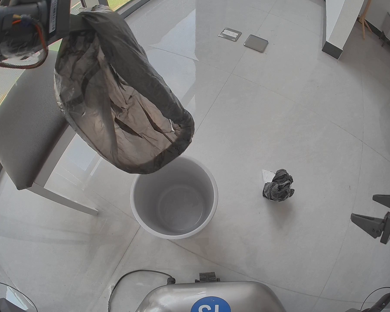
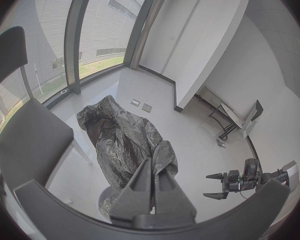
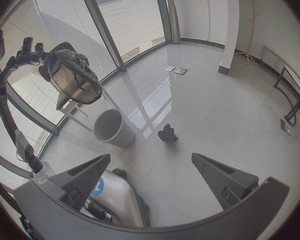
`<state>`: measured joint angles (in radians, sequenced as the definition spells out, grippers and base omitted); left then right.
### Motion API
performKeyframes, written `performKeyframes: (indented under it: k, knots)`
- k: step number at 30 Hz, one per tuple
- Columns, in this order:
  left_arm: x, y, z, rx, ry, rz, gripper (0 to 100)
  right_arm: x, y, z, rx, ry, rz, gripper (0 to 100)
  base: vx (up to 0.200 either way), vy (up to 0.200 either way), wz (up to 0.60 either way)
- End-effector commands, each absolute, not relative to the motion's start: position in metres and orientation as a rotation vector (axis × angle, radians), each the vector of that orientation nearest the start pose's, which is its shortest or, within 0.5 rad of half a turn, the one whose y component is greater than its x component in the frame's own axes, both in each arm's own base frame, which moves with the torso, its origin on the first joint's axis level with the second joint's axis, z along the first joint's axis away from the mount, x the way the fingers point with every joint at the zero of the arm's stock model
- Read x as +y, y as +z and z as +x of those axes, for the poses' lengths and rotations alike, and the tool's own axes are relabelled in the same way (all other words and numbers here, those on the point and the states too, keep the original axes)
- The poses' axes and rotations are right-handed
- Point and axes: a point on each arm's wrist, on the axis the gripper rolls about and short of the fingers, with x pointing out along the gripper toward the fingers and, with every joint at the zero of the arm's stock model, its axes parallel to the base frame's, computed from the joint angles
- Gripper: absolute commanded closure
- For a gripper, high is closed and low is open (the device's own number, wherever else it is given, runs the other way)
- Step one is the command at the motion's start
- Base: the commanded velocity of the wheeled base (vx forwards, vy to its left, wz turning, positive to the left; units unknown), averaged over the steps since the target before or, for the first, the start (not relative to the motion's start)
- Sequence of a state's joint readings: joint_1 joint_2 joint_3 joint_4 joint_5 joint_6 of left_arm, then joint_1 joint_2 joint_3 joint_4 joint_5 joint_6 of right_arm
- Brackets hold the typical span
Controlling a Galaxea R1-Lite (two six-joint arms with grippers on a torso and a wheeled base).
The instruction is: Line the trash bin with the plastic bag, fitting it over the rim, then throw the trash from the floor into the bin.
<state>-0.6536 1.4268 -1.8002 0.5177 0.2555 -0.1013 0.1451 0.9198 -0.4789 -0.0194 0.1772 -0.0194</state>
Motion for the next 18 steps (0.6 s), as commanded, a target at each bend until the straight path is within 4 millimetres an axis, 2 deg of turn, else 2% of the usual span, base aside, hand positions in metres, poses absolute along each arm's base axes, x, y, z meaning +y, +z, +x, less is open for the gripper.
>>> performKeyframes:
  k: [1, 8, 11, 18]
  knots:
    - [-0.151, 0.417, 0.178, 0.177, -0.460, -0.064, 100, 0.033, 0.193, 0.145, 0.509, 0.377, -0.047, 0, 0.000, 0.000, 0.00]
    - [-0.168, 0.419, 0.184, 0.177, -0.494, -0.106, 100, 0.042, 0.202, 0.183, 0.486, 0.452, -0.134, 0, 0.000, 0.000, 0.00]
    - [-0.177, 0.413, 0.190, 0.203, -0.496, -0.119, 100, 0.051, 0.204, 0.205, 0.447, 0.506, -0.132, 0, 0.000, 0.000, 0.00]
    - [-0.196, 0.398, 0.204, 0.257, -0.502, -0.095, 100, 0.069, 0.205, 0.238, 0.384, 0.552, -0.146, 0, 0.000, 0.000, 0.00]
